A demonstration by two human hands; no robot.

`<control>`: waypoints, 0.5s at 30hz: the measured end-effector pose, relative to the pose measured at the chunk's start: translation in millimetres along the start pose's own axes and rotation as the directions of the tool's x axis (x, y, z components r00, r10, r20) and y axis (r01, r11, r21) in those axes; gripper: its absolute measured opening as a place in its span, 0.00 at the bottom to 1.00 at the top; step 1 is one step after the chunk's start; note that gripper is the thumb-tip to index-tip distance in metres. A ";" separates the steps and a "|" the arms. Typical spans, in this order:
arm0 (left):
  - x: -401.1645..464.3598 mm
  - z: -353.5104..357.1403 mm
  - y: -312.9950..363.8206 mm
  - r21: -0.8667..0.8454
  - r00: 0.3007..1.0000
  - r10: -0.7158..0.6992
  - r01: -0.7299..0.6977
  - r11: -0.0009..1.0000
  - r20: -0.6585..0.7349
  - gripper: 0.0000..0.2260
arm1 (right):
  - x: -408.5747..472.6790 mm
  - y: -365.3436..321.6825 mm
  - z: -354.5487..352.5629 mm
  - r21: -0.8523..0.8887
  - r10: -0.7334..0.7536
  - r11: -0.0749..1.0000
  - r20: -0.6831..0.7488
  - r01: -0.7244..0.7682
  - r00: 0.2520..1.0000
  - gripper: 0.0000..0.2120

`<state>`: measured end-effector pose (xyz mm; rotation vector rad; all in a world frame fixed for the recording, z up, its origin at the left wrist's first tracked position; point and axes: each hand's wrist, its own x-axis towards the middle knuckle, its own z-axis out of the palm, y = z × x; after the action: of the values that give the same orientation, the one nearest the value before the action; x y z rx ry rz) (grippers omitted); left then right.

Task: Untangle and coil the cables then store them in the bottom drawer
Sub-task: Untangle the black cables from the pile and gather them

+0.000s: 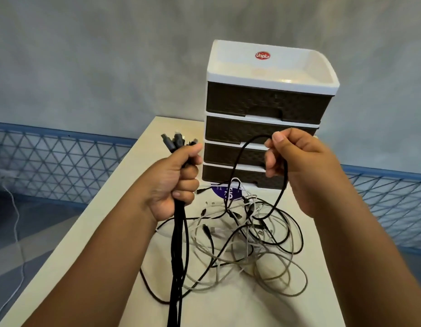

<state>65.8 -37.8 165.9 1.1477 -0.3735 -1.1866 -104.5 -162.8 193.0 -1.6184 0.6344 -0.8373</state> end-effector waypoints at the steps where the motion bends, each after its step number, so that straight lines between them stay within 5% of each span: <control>1: -1.4 3.2 -1.8 0.010 1.000 -0.015 0.014 1.000 0.007 0.14 | -5.8 -1.7 3.7 0.051 -0.015 0.999 0.037 0.013 0.999 0.11; 8: -2.7 20.2 -19.7 0.072 0.991 -0.121 0.116 0.991 0.066 0.25 | -38.1 -1.2 30.0 0.240 -0.219 0.961 0.361 0.136 0.907 0.07; 11: 0.2 21.1 -22.1 0.000 0.993 -0.107 0.107 0.994 0.045 0.24 | -37.3 2.4 21.7 0.169 -0.116 0.985 0.499 0.035 0.859 0.13; 15: -5.3 16.1 -16.6 -0.052 0.995 -0.094 0.095 0.994 0.016 0.13 | -27.9 29.2 15.4 0.100 0.190 0.953 0.542 -0.287 0.819 0.29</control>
<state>42.8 -40.2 160.5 1.1219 -0.2987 -1.2800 -107.8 -138.0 157.9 -1.4752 0.3434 -0.2262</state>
